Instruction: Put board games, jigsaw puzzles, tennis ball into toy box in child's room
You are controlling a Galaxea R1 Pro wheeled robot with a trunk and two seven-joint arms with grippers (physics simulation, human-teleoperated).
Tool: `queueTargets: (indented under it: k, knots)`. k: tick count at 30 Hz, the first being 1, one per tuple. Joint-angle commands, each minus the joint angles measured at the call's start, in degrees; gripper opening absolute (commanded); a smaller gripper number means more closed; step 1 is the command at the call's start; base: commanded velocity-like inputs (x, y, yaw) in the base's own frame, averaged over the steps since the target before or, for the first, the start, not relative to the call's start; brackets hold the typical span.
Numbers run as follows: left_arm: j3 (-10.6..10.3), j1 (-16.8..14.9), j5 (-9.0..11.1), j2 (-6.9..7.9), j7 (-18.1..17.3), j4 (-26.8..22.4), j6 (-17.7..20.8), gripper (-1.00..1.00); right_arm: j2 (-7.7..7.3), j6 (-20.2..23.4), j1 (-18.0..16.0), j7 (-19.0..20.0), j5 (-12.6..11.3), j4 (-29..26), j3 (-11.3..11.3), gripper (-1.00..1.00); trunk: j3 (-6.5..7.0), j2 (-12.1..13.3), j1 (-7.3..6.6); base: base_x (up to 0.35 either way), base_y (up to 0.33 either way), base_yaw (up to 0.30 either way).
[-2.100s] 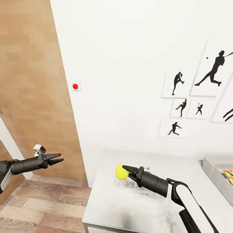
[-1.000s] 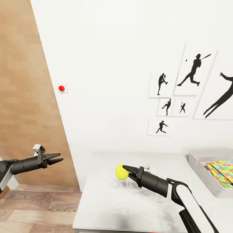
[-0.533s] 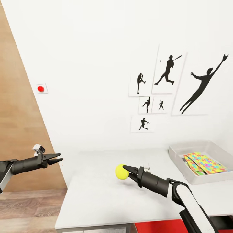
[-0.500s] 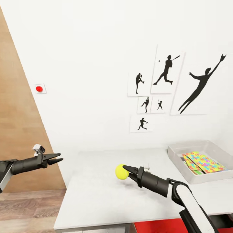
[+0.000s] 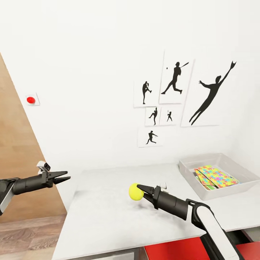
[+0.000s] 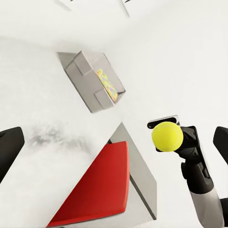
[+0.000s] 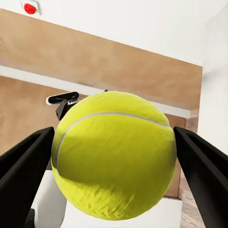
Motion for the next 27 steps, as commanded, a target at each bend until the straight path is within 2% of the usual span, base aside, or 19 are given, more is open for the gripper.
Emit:
queueTargets:
  k: [1,8,11,16,19,21,23,25,27]
  knots:
    - [-0.04,-0.05,0.00,-0.01,-0.21,-0.01,0.59,1.00,-0.01,0.10,-0.06,0.15,0.10,-0.01,0.06,-1.00,-0.14,-0.13,0.04,0.000,-0.006,-0.002]
    - [-0.04,-0.05,-0.04,-0.04,-0.21,0.03,0.56,1.00,0.12,0.17,-0.22,-0.20,0.18,-0.01,0.60,-1.00,-0.14,-0.13,0.04,0.000,-0.121,-0.001]
    - [-0.10,-0.02,-0.05,-0.22,-0.21,0.00,0.56,1.00,-0.37,0.40,-1.34,-0.57,1.48,-0.06,0.43,-1.00,-0.14,-0.13,0.04,0.000,-0.203,0.000]
    - [-0.24,-0.04,-0.15,-0.50,-0.21,0.03,0.44,1.00,-0.77,0.91,-8.81,-2.60,2.98,-0.03,0.23,-1.00,-0.14,-0.13,0.04,0.000,-0.185,0.000]
    - [-0.24,-0.05,-0.20,-0.47,-0.21,0.03,0.40,1.00,-0.78,2.62,-13.57,-6.62,3.02,-0.02,-0.08,-1.00,-0.14,-0.13,0.04,0.000,-0.169,0.000]
    - [-0.22,-0.05,-0.21,-0.43,-0.21,0.03,0.39,1.00,-0.40,4.97,-18.77,-9.91,2.87,0.06,-1.21,-1.00,-0.14,-0.13,0.04,0.000,-0.165,0.000]
    - [-0.21,-0.05,-0.22,-0.46,-0.21,0.03,0.38,1.00,-0.10,5.94,-22.59,-12.35,2.85,0.35,-2.10,-1.00,-0.14,-0.13,0.04,0.000,-0.164,0.000]
    - [-0.20,-0.05,-0.22,-0.48,-0.21,0.02,0.38,1.00,0.12,6.62,-27.86,-17.00,2.67,2.70,-2.84,-1.00,-0.14,-0.13,0.04,0.000,-0.168,0.000]
    - [-0.20,-0.05,-0.22,-0.48,-0.21,0.03,0.38,1.00,0.14,6.82,-30.10,-19.58,2.29,4.26,-3.49,-1.00,-0.14,-0.13,0.04,0.000,-0.201,0.000]
